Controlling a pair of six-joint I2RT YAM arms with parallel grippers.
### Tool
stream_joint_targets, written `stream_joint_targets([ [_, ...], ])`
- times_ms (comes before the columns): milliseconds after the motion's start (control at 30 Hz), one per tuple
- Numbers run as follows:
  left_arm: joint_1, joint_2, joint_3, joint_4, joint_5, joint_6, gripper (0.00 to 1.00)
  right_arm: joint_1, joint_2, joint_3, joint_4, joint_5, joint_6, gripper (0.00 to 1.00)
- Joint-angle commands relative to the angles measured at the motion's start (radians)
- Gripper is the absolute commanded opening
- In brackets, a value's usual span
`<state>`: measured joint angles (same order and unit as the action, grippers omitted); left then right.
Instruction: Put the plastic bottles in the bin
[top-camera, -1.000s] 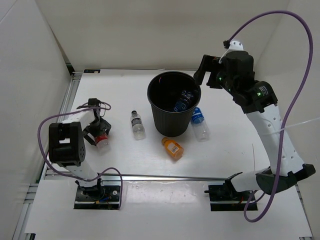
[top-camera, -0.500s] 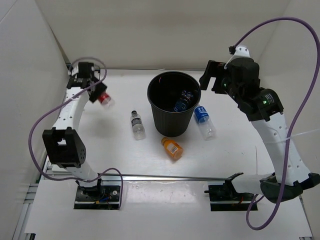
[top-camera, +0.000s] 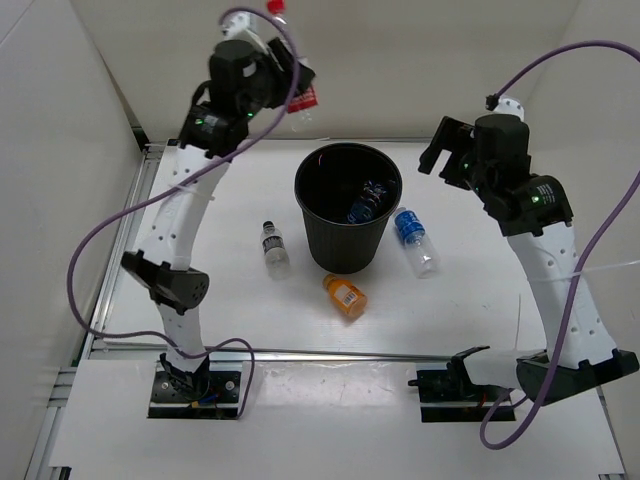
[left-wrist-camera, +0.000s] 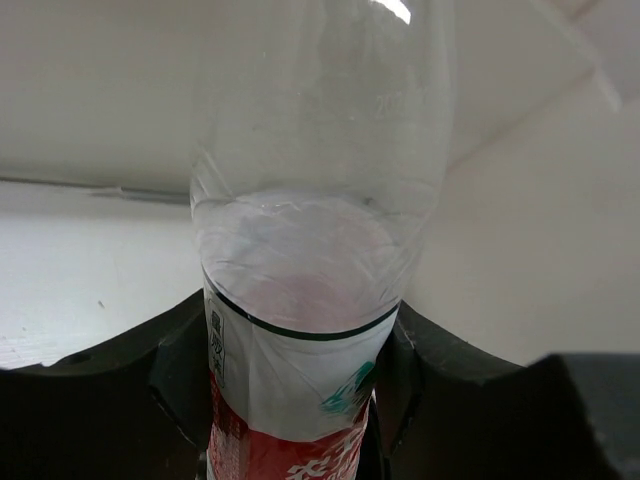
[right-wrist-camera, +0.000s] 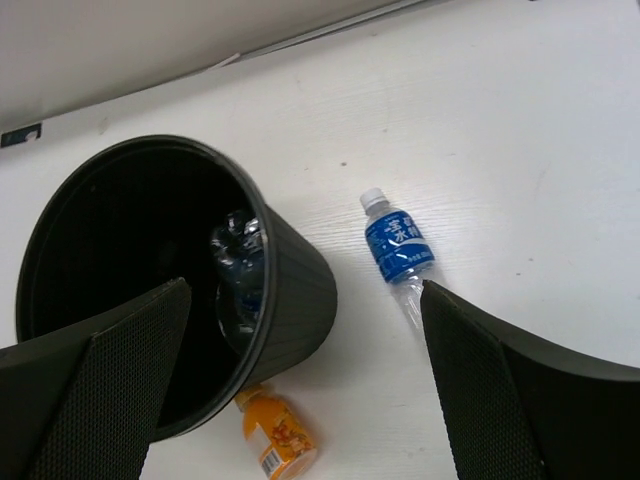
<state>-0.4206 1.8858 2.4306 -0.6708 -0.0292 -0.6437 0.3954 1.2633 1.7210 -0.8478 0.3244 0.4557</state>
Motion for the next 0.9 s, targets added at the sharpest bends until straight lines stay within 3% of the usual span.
stream_joint_targets([
  [0,-0.087,0.073,-0.033,-0.021,0.041,0.111,0.58,-0.041,-0.021,-0.009,-0.019,0.005,0.046,0.99],
  [133,-0.168,0.085,-0.1,-0.021,0.009,0.191,0.67,-0.09,-0.044,-0.052,-0.049,-0.013,0.092,0.99],
  [267,-0.208,0.085,-0.131,-0.021,-0.017,0.22,0.7,-0.179,-0.083,-0.106,-0.06,-0.067,0.118,0.99],
  [367,-0.231,0.076,-0.151,-0.021,-0.054,0.22,0.81,-0.211,-0.108,-0.173,-0.06,-0.091,0.127,0.99],
  [433,-0.24,0.065,-0.177,-0.021,-0.064,0.229,0.97,-0.22,-0.117,-0.237,-0.06,-0.114,0.136,0.99],
  [467,-0.241,0.05,-0.2,-0.021,-0.064,0.23,1.0,-0.23,-0.117,-0.257,-0.06,-0.126,0.136,0.99],
  [667,-0.26,-0.039,-0.283,-0.021,-0.127,0.248,1.0,-0.288,-0.081,-0.389,-0.028,-0.257,0.136,0.99],
  [867,-0.27,-0.259,-0.473,-0.021,-0.339,0.237,1.0,-0.299,0.073,-0.422,0.099,-0.324,0.064,0.99],
])
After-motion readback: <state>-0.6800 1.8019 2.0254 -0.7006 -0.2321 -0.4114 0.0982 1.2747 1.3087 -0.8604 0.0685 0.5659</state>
